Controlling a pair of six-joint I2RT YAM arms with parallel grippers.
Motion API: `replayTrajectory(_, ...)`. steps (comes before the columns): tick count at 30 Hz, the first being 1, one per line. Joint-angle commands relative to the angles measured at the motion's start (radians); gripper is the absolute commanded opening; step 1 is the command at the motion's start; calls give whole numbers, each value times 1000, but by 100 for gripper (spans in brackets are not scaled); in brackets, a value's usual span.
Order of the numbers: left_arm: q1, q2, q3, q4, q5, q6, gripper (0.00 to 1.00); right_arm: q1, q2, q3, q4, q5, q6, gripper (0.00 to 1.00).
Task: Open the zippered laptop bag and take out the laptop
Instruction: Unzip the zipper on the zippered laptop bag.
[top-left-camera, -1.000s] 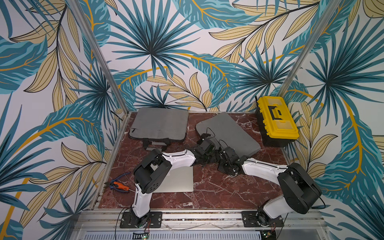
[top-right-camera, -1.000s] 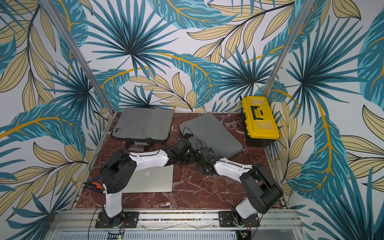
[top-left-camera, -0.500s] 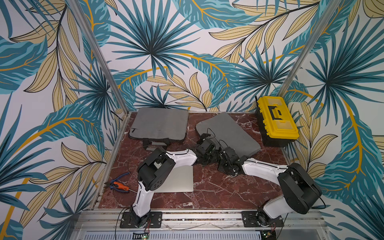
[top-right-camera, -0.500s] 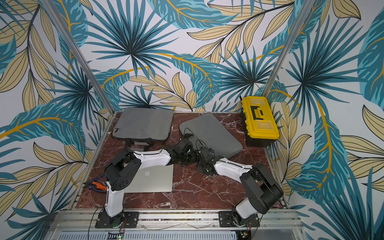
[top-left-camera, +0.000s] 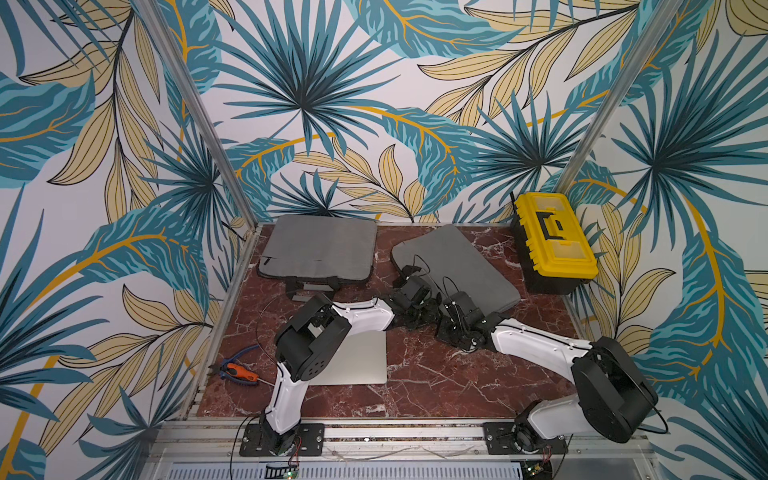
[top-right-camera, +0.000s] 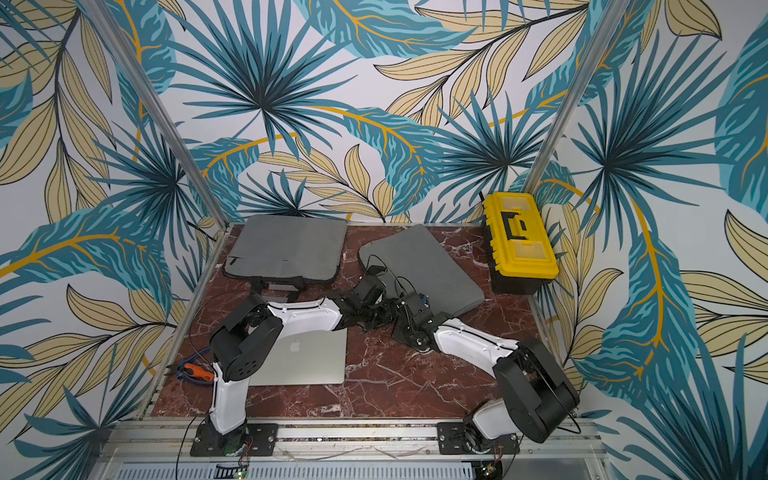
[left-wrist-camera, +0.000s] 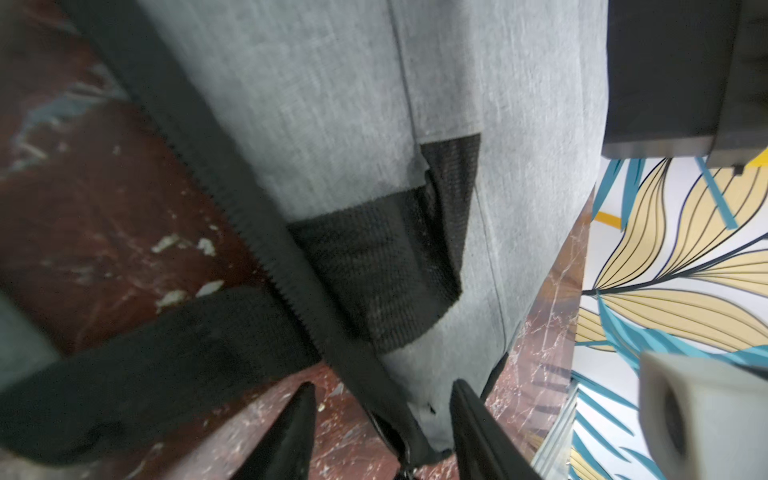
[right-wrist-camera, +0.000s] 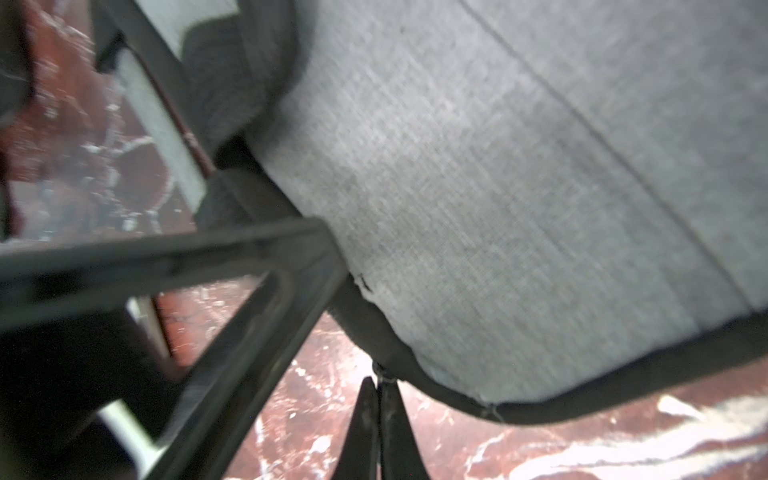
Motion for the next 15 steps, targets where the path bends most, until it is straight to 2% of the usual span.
replayTrajectory(1,7,17,21,44,21,-26,52,6,-24,-8,-12,-19,18,0)
replayTrajectory(7,5,34,30,66,57,-34,41,6,-29,-3,7,-47,21,0)
replayTrajectory(15,6,14,13,71,43,-35,9,5,-43,-3,-54,1,9,0)
